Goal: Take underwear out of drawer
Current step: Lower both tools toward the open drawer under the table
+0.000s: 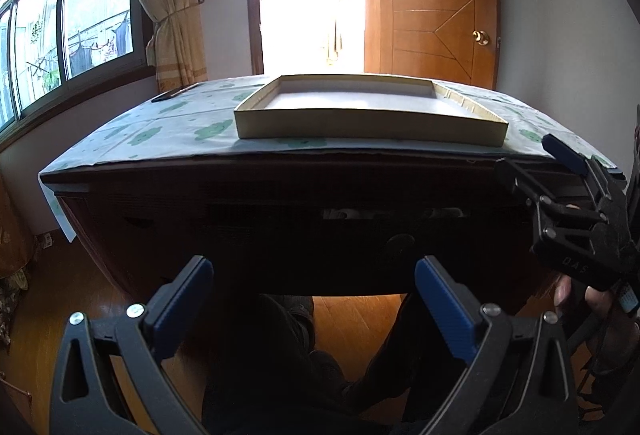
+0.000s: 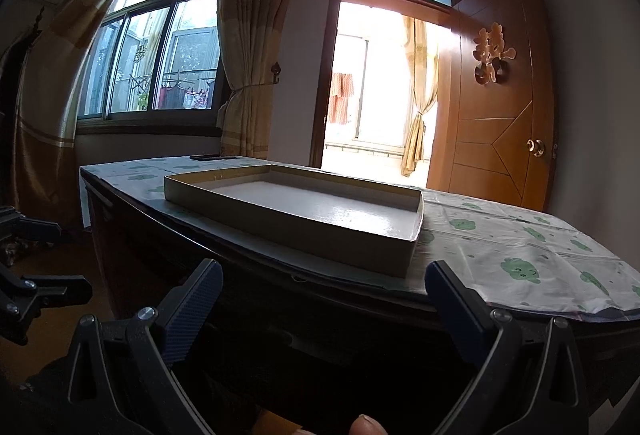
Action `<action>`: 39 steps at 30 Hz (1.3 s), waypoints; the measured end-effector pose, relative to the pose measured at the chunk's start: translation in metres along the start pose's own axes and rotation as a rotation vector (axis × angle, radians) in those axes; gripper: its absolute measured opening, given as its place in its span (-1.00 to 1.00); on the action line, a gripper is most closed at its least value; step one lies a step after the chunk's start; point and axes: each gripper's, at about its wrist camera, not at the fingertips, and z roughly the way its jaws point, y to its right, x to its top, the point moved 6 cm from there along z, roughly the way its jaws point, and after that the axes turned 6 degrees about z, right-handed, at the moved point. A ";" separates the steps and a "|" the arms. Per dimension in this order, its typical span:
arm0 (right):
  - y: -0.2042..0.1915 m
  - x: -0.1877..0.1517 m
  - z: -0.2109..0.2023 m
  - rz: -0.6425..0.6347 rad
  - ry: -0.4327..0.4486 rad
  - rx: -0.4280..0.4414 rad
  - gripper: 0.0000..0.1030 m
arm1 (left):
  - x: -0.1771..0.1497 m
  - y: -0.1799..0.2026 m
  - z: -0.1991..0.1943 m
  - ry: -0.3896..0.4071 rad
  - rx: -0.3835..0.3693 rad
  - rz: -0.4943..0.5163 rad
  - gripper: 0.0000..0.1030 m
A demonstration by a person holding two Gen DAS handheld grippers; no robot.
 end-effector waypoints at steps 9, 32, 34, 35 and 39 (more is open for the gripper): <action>-0.004 -0.013 0.014 -0.067 0.117 0.098 0.99 | 0.000 -0.001 -0.001 0.004 0.001 -0.011 0.99; -0.004 -0.027 0.026 -0.248 0.109 0.056 0.98 | -0.002 0.000 0.000 -0.017 -0.005 -0.015 0.99; -0.005 -0.028 0.023 -0.244 0.101 0.061 0.98 | -0.002 0.000 0.000 -0.017 -0.005 -0.015 0.99; -0.005 -0.028 0.022 -0.242 0.097 0.061 0.98 | -0.002 0.000 0.000 -0.018 -0.004 -0.015 0.99; -0.005 -0.028 0.016 -0.220 0.079 0.073 0.98 | -0.004 0.000 -0.002 -0.018 -0.007 -0.016 0.99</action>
